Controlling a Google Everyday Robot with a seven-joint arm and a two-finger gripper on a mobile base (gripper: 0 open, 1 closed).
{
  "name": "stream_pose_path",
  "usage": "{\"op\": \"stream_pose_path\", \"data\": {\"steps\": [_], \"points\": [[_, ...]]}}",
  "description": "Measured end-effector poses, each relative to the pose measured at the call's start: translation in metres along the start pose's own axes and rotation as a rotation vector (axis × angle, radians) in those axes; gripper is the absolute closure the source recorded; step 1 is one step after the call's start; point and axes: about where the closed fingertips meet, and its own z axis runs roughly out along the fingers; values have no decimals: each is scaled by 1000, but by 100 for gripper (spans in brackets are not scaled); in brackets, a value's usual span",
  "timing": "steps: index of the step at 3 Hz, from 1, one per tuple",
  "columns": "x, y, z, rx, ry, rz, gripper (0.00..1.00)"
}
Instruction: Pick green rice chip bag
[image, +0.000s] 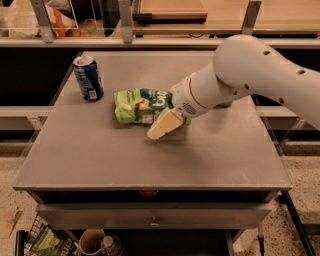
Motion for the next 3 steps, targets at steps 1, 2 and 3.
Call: {"op": "stream_pose_path", "data": {"steps": [1, 2, 3], "points": [[3, 4, 2, -12, -6, 8, 41], [4, 6, 4, -15, -22, 16, 64], [-1, 2, -2, -11, -55, 40, 87]]}}
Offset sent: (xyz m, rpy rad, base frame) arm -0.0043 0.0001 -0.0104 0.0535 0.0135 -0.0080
